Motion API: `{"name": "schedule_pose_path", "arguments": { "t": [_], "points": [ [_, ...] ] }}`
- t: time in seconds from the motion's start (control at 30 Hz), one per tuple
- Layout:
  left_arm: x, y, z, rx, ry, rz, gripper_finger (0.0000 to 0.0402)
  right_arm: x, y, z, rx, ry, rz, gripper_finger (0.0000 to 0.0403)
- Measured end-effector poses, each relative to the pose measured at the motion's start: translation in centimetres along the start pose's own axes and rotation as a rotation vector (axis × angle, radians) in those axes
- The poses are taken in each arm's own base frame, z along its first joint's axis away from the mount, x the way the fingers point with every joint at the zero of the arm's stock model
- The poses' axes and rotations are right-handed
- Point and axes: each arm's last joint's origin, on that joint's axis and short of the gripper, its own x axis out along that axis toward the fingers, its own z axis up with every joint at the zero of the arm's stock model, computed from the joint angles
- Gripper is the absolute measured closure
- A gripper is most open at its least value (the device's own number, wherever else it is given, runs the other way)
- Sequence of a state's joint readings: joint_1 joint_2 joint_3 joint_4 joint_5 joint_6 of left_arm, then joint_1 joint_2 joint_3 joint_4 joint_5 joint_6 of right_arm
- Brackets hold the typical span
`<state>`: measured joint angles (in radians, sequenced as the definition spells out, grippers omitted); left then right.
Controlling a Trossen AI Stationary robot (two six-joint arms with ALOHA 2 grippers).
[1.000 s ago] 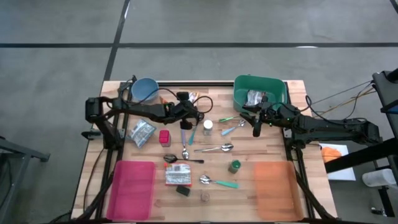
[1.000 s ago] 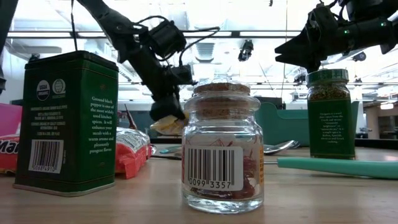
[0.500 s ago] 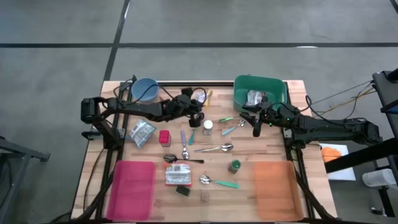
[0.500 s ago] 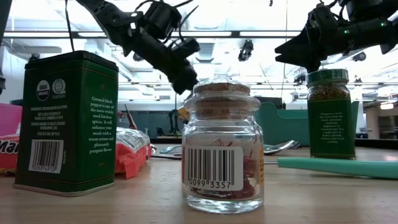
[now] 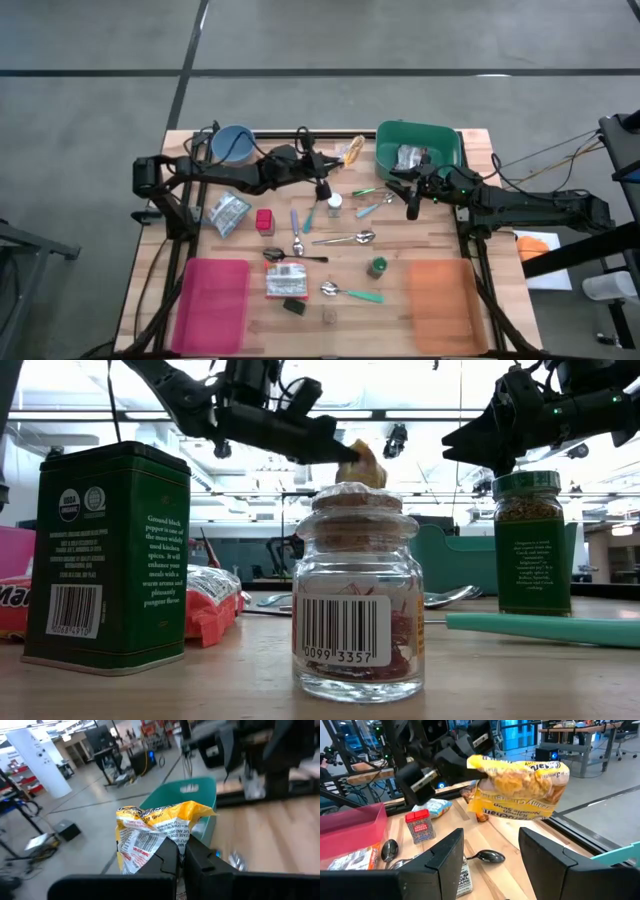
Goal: Pick & Place Food Item
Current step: Put the yellow noodle pack into the green bin
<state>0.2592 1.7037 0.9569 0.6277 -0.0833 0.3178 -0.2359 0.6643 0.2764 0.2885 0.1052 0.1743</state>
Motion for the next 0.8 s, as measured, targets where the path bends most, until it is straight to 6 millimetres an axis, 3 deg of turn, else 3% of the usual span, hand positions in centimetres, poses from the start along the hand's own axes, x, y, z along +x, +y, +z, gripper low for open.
{"name": "schedule_pose_path", "arguments": {
  "t": [0.2, 0.4, 0.8],
  "points": [
    [0.8, 0.3, 0.2, -0.146, -0.169, 0.018, 0.04, 0.0, 0.0, 0.0, -0.001, 0.0, -0.001, 0.0216],
    [2.2, -0.1, -0.6, -0.186, -0.306, 0.027, 0.04, 0.0, 0.0, 0.0, -0.001, 0.0, 0.0, 0.0216],
    [8.3, 0.1, 0.5, -0.269, -0.27, -0.029, 0.04, 0.0, 0.0, 0.0, 0.0, 0.0, 0.0, 0.0216]
  ]
}}
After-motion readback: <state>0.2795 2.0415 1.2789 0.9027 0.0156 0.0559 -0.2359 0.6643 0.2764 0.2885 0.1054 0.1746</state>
